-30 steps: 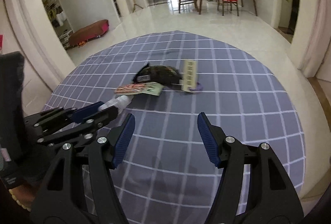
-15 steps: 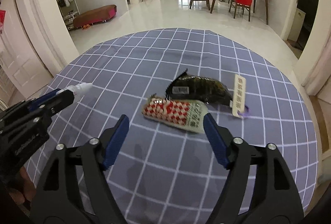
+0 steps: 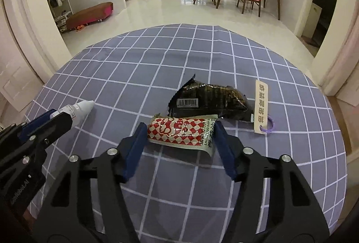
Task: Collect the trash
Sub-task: 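Grasp the white bottle with the left tool while the right grasps the red-white checkered wrapper, then carry both to the blue bin while the right tool opens, dropping the wrapper, then open the left tool over the blue bin to drop the white bottle, then move both open tools back over the table, then grasp the black pouch with the left tool while the right grasps the beige tag, then carry both to the blue bin while the right tool opens, dropping the tag, then open the left tool over the blue bin to drop the black pouch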
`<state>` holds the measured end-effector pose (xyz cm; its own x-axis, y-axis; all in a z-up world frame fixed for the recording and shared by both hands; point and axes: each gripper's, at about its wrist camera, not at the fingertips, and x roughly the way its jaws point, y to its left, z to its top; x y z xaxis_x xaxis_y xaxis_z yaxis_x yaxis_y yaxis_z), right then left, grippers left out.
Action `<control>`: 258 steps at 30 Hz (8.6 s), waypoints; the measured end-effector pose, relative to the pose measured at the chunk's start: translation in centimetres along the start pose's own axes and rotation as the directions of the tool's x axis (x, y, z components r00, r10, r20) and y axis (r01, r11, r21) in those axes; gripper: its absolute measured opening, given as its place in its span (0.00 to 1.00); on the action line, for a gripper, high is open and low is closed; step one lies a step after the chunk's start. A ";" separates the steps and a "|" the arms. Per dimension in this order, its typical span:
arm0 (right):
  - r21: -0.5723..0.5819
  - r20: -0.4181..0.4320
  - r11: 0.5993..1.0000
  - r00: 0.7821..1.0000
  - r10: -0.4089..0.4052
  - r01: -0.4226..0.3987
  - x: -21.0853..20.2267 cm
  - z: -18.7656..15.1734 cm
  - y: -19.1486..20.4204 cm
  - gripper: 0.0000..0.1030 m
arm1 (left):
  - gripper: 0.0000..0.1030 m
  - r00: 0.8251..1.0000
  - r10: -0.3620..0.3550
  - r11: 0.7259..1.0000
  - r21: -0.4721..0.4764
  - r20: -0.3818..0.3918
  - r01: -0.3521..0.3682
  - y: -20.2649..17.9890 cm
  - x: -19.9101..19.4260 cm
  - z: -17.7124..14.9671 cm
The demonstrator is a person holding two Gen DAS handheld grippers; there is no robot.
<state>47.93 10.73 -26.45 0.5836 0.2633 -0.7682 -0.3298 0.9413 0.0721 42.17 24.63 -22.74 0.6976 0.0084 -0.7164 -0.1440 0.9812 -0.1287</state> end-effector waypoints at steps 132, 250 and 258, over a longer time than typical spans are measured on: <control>0.142 0.045 0.988 0.998 0.047 -0.053 -2.9 0.6 -12.2 0.66 | 0.67 0.993 -0.113 0.752 0.650 -0.038 0.110 -14.7 7.3 2.1; 0.669 0.339 0.742 0.906 -0.253 -0.043 -31.1 -31.9 -37.1 0.57 | 0.11 0.963 -0.255 0.704 0.665 -0.090 0.249 -47.6 -8.6 -19.5; 0.699 0.362 0.714 0.880 -0.306 -0.040 -32.8 -33.1 -37.5 0.58 | 0.59 0.960 -0.271 0.684 0.687 -0.073 0.245 -49.4 -9.3 -19.6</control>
<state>16.62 -40.22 -25.00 0.8836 0.0206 -0.4678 0.2601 0.8091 0.5269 29.03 -27.70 -23.21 0.6576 -0.2715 -0.7027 0.5545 0.8059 0.2076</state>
